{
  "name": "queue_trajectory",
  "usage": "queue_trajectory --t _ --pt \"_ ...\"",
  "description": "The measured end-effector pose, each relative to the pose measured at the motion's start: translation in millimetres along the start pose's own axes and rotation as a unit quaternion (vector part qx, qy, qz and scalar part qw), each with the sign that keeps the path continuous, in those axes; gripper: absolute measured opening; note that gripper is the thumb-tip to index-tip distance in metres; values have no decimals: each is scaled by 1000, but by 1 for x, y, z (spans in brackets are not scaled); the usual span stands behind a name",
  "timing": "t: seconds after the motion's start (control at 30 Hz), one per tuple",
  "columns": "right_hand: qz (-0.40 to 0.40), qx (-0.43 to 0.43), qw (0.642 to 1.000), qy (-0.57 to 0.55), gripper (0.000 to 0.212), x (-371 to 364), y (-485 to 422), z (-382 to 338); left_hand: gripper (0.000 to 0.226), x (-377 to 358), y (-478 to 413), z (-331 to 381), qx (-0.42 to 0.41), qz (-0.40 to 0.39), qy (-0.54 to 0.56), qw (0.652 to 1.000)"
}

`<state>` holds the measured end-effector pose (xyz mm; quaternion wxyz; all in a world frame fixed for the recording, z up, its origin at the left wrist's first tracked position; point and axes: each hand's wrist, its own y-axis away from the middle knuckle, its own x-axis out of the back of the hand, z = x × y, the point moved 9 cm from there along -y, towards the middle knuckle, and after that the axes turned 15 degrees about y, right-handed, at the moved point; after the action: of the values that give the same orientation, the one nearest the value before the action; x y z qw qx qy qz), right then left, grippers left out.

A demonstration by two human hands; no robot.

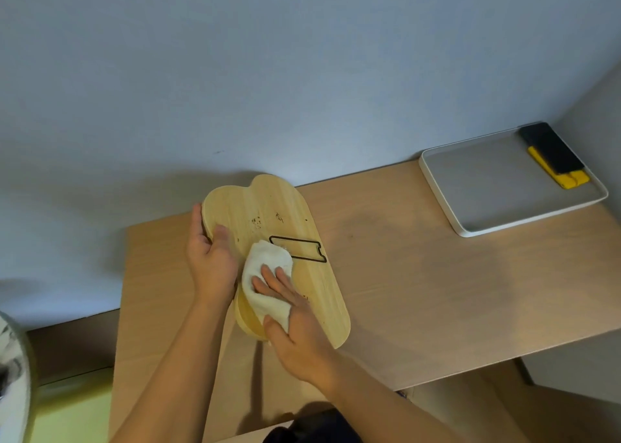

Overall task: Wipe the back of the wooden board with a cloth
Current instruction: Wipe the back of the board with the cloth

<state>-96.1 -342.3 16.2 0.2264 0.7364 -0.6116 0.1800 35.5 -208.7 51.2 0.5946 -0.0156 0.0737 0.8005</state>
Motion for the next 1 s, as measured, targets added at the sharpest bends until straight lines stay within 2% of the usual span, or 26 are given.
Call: queue_trajectory --t 0.07,0.2,0.4,0.57,0.67,0.7,0.77,0.83,0.93,1.0 --pt "-3 -10 999 -44 62 6 1 15 53 1 1 -2 9 13 20 1000" --pt "-11 -29 999 7 62 16 6 51 54 2 1 -3 11 23 49 998" --pt "26 -155 987 35 52 35 19 117 55 4 -1 -7 16 25 58 998" --pt "-17 -229 972 48 58 43 22 161 51 -1 0 -3 4 11 67 998" --pt "16 -281 960 -9 37 59 19 155 52 0 2 -4 17 28 80 996" --pt "43 -293 953 -58 39 66 21 146 52 -1 2 -3 17 27 79 996" --pt "85 -266 949 -145 44 77 22 112 51 -2 2 -3 15 14 82 996" --pt "92 -164 969 -158 44 82 13 52 50 -3 5 -4 14 1 88 996" --pt "45 17 993 -111 62 61 -10 -34 46 -7 6 2 21 0 110 994" --pt "-9 85 996 -21 68 34 -23 -65 45 -3 6 -3 71 19 167 983"
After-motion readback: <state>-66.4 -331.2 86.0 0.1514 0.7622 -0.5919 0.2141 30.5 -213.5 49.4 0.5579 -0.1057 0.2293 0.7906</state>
